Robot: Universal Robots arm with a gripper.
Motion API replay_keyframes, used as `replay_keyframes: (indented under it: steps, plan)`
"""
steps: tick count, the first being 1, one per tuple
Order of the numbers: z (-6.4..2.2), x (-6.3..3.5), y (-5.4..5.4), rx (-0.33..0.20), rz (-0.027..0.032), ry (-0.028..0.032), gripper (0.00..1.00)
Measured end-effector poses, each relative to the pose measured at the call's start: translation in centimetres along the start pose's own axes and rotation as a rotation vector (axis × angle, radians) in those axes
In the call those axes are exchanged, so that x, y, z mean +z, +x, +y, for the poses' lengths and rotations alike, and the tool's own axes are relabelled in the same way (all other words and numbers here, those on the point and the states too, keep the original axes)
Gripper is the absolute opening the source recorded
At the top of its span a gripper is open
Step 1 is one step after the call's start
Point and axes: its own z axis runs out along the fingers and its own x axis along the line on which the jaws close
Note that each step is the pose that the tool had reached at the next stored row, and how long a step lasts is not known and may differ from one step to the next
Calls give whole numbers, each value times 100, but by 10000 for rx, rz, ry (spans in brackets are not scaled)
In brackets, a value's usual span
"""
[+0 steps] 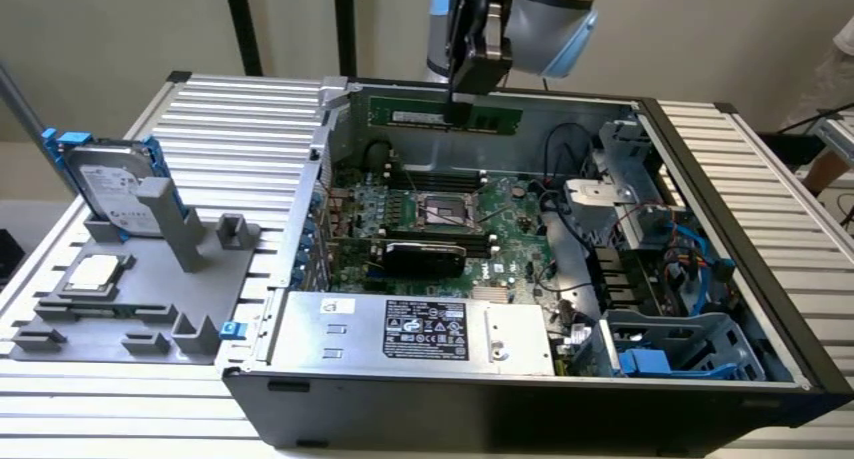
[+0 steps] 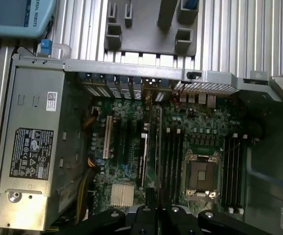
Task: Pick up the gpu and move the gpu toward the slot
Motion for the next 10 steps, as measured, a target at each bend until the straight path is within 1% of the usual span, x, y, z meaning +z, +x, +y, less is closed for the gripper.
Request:
replay_keyframes:
  steps: [6, 10]
  plan:
    - [-140, 53, -123, 0, 1, 9, 14]
    - [-187, 109, -158, 6, 0, 9, 14]
